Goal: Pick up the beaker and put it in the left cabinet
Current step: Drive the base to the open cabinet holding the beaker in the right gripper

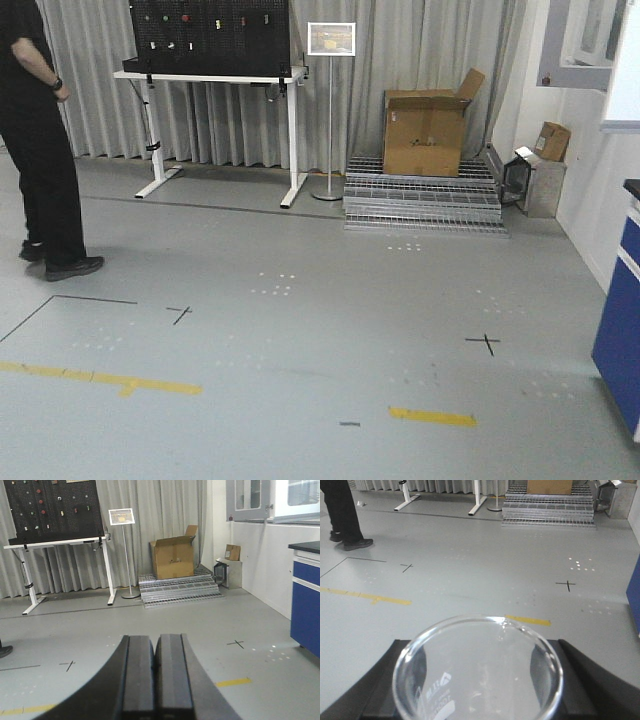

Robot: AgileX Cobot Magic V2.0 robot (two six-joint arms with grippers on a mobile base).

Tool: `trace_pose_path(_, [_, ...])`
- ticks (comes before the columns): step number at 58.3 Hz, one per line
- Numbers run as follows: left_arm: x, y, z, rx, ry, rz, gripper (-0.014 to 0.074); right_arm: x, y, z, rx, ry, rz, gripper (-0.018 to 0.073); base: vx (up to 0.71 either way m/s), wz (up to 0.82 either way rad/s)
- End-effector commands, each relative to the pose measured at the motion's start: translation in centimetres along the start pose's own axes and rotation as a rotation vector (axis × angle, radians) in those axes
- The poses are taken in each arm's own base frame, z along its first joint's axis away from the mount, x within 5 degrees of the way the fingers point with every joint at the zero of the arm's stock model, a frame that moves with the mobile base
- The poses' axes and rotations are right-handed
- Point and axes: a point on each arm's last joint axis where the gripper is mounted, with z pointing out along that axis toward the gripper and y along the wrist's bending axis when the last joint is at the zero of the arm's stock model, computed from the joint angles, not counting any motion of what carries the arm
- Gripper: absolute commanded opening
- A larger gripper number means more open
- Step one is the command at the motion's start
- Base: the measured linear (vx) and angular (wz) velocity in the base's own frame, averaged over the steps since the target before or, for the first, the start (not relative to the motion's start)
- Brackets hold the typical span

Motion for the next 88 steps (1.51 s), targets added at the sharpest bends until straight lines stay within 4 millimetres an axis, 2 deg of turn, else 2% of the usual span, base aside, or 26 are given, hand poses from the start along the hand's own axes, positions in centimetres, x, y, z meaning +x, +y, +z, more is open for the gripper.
trace_pose_path(1, [-0.32,0.03,-0.13,-0.004,-0.086,-0.012,0.0001,-1.53,0.14,-0.33,-0.017,-0.102,-0.016,-0.0006,0.72,-0.01])
trace_pose_path(88, [-0.32,0.03,-0.13,-0.004,-0.086,-0.012,0.0001,-1.50,0.14,-0.30,-0.016,-0.098,-0.016,-0.0006,0.72,-0.04])
